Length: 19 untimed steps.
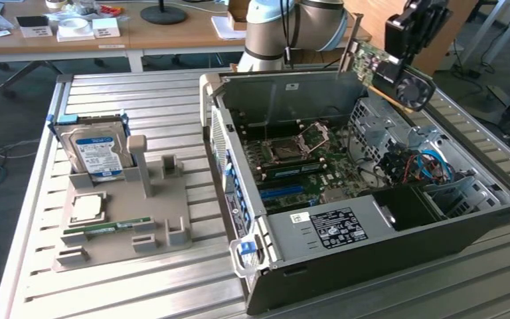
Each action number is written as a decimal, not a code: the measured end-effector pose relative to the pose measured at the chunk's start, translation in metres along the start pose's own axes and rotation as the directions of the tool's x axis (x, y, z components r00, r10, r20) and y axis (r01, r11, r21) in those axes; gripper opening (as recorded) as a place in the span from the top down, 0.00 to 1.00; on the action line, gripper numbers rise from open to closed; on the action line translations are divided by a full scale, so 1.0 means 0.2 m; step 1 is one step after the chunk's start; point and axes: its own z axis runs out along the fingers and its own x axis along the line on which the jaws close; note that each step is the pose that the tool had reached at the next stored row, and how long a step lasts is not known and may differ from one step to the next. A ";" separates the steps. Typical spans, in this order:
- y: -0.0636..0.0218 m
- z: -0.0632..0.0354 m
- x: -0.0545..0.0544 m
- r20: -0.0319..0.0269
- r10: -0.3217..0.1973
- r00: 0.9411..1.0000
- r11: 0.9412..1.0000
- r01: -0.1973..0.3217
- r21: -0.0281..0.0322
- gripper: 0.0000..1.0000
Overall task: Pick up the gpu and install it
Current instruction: 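Insert the gpu into the slot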
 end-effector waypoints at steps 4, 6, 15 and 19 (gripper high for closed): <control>0.000 0.002 0.00 0.002 -0.068 0.998 0.998 0.068 -0.002 0.73; 0.001 0.003 0.00 0.002 -0.103 0.995 0.995 0.103 -0.003 0.73; 0.001 0.011 0.00 0.006 -0.257 0.966 0.966 0.257 -0.006 0.73; 0.001 0.014 0.00 0.008 -0.321 0.947 0.947 0.321 -0.007 0.73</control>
